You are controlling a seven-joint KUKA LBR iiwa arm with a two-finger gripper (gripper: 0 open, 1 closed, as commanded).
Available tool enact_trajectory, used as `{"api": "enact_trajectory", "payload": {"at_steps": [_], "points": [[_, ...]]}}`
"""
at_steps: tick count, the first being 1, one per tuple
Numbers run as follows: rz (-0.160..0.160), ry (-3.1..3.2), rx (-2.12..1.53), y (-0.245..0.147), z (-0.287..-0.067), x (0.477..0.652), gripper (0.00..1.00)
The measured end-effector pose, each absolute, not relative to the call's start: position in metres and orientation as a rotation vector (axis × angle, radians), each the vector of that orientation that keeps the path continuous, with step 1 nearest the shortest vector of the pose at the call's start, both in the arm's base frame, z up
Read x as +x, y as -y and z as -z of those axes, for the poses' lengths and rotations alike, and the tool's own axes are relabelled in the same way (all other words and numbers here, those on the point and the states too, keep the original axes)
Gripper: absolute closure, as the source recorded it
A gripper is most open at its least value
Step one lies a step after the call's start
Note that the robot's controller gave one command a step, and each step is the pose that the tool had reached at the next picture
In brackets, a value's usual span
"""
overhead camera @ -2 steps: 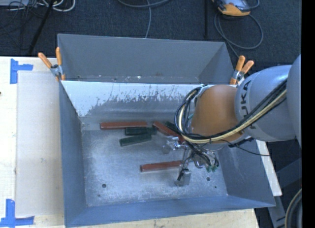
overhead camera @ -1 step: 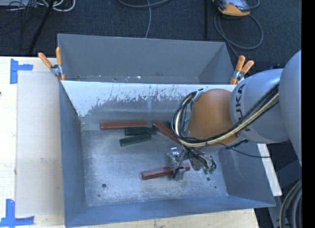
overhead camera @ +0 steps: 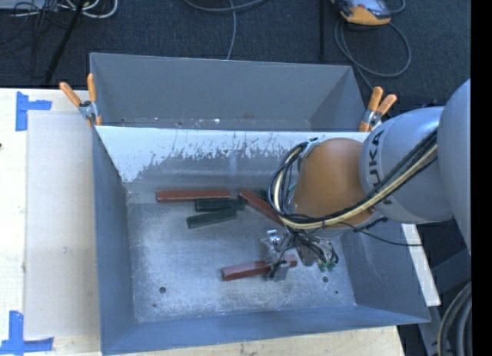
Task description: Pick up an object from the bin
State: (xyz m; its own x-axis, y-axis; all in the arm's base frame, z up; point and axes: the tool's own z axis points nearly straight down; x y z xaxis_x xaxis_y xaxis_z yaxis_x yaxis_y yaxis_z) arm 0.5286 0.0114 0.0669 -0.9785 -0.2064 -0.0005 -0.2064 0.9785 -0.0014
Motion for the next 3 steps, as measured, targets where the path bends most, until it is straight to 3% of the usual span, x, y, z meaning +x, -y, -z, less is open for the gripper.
{"api": "enact_trajectory", "payload": {"at_steps": [3], "points": [[-0.001, -3.127, -0.329, -0.012, -0.089, 0.527, 1.00]]}}
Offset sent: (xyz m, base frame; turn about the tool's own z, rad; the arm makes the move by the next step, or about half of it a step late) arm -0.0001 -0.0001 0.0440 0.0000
